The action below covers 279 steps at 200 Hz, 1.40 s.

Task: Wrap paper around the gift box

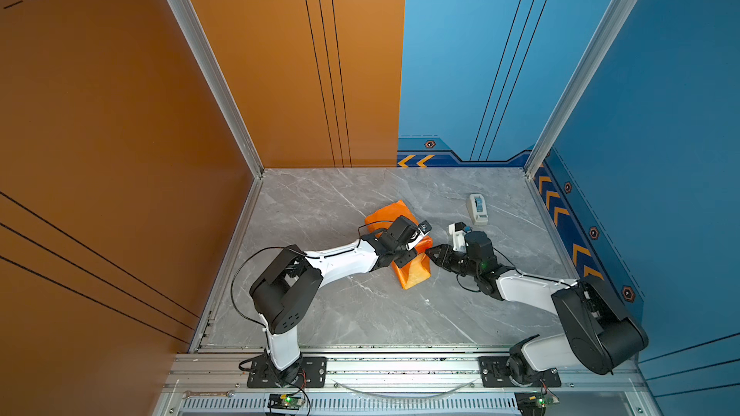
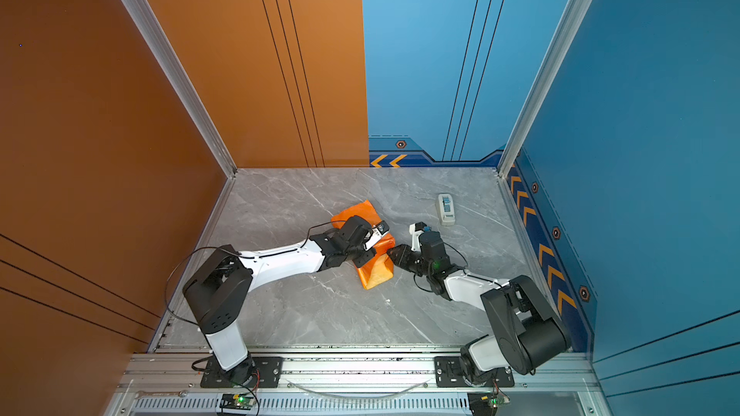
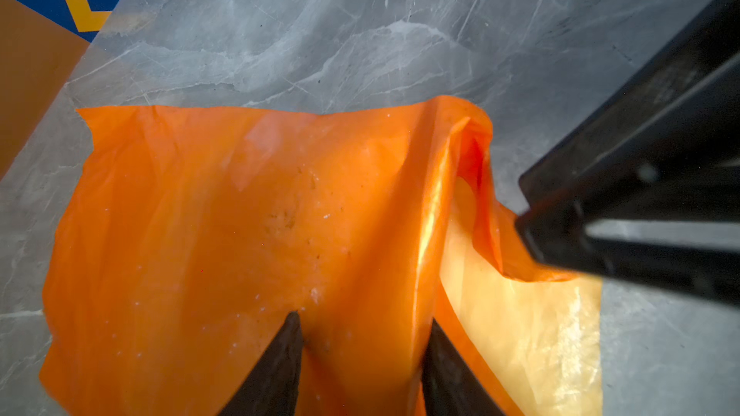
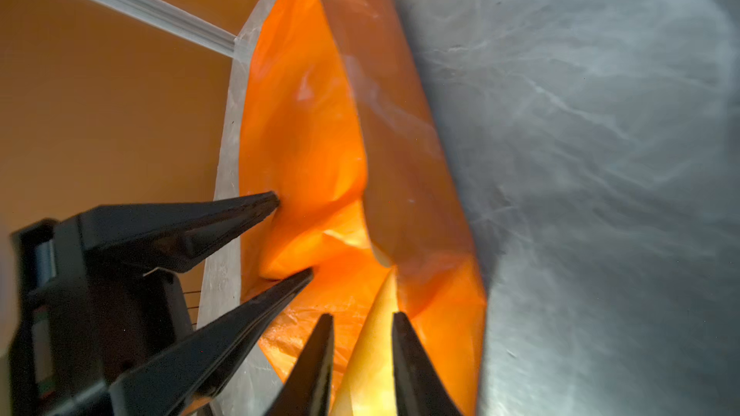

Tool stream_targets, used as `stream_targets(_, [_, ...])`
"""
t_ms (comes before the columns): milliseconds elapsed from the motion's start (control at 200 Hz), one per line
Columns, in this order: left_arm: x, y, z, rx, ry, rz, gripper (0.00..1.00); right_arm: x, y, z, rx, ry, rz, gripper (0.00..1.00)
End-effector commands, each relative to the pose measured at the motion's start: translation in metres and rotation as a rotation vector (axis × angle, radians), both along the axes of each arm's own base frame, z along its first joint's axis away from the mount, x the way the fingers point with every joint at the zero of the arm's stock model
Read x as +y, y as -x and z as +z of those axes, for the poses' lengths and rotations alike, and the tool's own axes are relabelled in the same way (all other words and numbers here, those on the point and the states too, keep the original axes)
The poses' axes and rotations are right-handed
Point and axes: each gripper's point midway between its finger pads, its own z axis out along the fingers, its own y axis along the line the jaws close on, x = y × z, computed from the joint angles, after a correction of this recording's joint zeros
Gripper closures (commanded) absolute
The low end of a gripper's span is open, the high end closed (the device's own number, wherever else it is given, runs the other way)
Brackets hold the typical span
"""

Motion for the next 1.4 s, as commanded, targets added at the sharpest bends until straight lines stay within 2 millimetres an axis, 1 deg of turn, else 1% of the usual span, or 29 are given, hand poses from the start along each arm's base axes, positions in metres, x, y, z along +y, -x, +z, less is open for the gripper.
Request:
stream_targets(0, [0.006,0.013,-0.021,0.084,-0.016,-0.01,0.53,-0.021,0.011,-0.034,0.127,0.09,-0.031,0.83])
stream_targets(50, [0.006,0.013,-0.02,0.084,-0.016,-0.011,0.53,-0.023,0.007,-0.038,0.133,0.104,-0.045,0.87])
stream_targets(125, [0.007,0.014,-0.022,0.086,-0.018,-0.011,0.53,-0.022,0.002,-0.041,0.132,0.112,-0.051,0.91])
stream_targets(190, [0.007,0.014,-0.021,0.085,-0.02,-0.012,0.53,-0.014,0.0,-0.043,0.132,0.109,-0.035,0.93])
stream_targets(245, [0.009,0.014,-0.022,0.087,-0.022,-0.009,0.53,-0.004,0.002,-0.046,0.135,0.105,-0.005,0.94])
stream_targets(315, [0.009,0.013,-0.022,0.085,-0.024,-0.007,0.53,0.008,0.005,-0.048,0.132,0.104,0.027,0.95])
stream_targets(451, [0.009,0.014,-0.021,0.085,-0.023,-0.007,0.53,0.022,0.003,-0.05,0.116,0.093,0.043,0.95])
stream_targets(661, [0.009,0.014,-0.022,0.086,-0.026,-0.008,0.53,0.028,-0.009,-0.056,0.098,0.109,0.037,0.95])
stream_targets(756, [0.01,0.014,-0.021,0.086,-0.025,-0.007,0.53,0.03,-0.012,-0.052,0.088,0.088,0.043,0.95])
stream_targets(841, [0.011,0.014,-0.021,0.085,-0.027,-0.004,0.53,0.029,-0.009,-0.042,0.066,0.085,0.048,0.93])
stream_targets(896, [0.012,0.014,-0.022,0.088,-0.027,-0.002,0.53,0.025,-0.007,-0.036,0.052,0.097,0.046,0.9])
stream_targets(951, [0.013,0.014,-0.022,0.088,-0.029,-0.001,0.53,0.021,-0.004,-0.03,0.039,0.105,0.047,0.89])
stream_targets(1036, [0.013,0.014,-0.022,0.088,-0.026,-0.001,0.53,0.013,0.0,-0.026,0.037,0.118,0.039,0.87])
stream_targets(1137, [0.012,0.014,-0.021,0.088,-0.023,-0.004,0.53,0.001,0.001,-0.03,0.047,0.148,0.016,0.88])
stream_targets(1257, [0.011,0.013,-0.02,0.086,-0.021,-0.003,0.53,-0.007,-0.001,-0.036,0.069,0.147,0.001,0.93])
stream_targets(1392, [0.012,0.013,-0.02,0.086,-0.022,-0.004,0.53,-0.021,-0.005,-0.035,0.073,0.14,-0.038,0.95])
